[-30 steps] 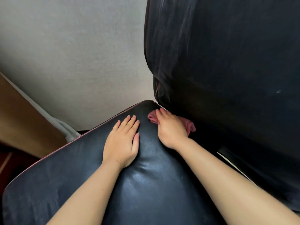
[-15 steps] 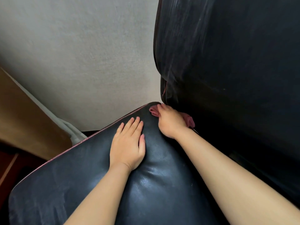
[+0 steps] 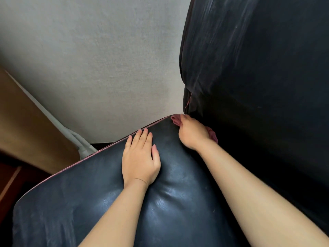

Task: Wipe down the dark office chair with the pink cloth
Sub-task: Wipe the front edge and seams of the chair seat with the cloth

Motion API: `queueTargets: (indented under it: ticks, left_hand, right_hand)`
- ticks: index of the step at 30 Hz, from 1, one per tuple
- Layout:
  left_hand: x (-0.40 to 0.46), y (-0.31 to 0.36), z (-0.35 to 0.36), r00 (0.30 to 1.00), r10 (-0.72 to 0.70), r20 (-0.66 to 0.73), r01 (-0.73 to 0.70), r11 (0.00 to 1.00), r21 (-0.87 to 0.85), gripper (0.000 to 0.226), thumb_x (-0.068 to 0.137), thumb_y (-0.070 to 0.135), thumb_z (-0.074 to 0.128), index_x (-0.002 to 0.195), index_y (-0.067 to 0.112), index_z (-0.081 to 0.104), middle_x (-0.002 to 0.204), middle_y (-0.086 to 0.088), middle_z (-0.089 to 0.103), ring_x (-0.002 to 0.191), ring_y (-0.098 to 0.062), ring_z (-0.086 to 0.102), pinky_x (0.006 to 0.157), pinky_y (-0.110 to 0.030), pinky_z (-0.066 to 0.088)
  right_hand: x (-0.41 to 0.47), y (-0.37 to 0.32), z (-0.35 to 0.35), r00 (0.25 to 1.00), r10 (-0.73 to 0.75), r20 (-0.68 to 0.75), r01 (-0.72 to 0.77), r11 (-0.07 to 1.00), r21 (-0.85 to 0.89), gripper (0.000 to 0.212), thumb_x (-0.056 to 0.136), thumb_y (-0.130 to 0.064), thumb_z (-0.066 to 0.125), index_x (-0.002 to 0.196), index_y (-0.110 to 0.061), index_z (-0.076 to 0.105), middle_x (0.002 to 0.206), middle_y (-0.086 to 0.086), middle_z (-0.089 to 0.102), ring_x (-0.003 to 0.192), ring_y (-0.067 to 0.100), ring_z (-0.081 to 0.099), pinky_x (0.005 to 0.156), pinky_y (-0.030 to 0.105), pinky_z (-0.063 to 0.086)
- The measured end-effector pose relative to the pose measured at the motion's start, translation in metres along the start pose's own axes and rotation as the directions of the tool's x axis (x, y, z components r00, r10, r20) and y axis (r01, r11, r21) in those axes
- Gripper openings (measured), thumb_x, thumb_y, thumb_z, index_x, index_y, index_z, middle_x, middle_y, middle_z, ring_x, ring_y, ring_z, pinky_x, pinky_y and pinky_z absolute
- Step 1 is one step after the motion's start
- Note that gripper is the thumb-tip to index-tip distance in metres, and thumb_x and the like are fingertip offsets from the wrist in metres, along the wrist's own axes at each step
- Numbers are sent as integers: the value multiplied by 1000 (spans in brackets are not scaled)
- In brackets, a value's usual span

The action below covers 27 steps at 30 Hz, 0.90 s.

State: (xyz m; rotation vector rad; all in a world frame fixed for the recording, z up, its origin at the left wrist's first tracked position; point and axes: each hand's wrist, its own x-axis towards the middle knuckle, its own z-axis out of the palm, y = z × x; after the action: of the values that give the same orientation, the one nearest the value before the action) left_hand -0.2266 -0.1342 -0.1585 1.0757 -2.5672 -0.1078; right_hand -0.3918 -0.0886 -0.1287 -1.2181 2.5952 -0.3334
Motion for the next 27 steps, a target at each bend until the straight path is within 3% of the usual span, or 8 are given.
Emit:
queueTargets:
  ticks: [5, 8, 13, 18, 22, 27]
  left_hand:
    - [0, 0, 1, 1000, 8, -10, -8, 1000, -1, 51, 87, 26, 32, 118, 3, 65, 128, -11, 61, 122, -26, 55, 108, -34, 23]
    - [0, 1, -1, 1000, 7, -11, -7, 1000, 0, 51, 86, 26, 32, 118, 4, 65, 128, -11, 61, 121, -25, 55, 108, -33, 23]
    - [0, 3, 0, 1000, 1, -15, -1, 1000, 9, 51, 85, 26, 32, 115, 3, 67, 125, -12, 63, 118, -26, 58, 108, -35, 33]
    - [0, 1, 4, 998, 9, -55, -9, 1000, -9, 49, 83, 24, 35, 112, 3, 68, 121, -12, 65, 114, -27, 60, 103, -41, 41]
    - [1, 1, 1, 996, 15, -91, -19, 999, -39, 47, 83, 23, 37, 112, 2, 67, 116, -12, 65, 108, -29, 60, 99, -38, 39]
    - [2, 3, 0, 993, -55, -100, 59, 998, 36, 52, 81, 26, 38, 119, 0, 61, 102, -10, 62, 95, -28, 58, 88, -34, 37]
  right_hand:
    - [22, -11, -4, 994, 97, 52, -99, 994, 44, 41, 93, -11, 33, 133, -8, 41, 133, 14, 49, 117, 34, 50, 91, 38, 43]
    - [-8, -4, 1, 999, 0, -35, 0, 1000, 1, 42, 94, -11, 34, 136, -9, 38, 139, 10, 44, 123, 29, 45, 93, 34, 38]
    - [-16, -1, 7, 979, -174, -102, 167, 983, -79, 51, 96, -12, 33, 146, -12, 27, 151, 4, 30, 139, 21, 24, 111, 27, 15]
    - [24, -19, 7, 980, -182, -78, 181, 983, -15, 46, 92, -11, 35, 136, -16, 44, 145, 1, 41, 133, 21, 34, 108, 30, 26]
    - [1, -14, 14, 947, -298, -120, 298, 954, -15, 44, 95, -15, 37, 138, -25, 45, 148, -7, 38, 136, 16, 30, 112, 28, 20]
    - [17, -8, 8, 939, -333, -87, 334, 942, -3, 43, 97, -15, 35, 138, -22, 44, 145, -4, 42, 134, 16, 35, 111, 27, 23]
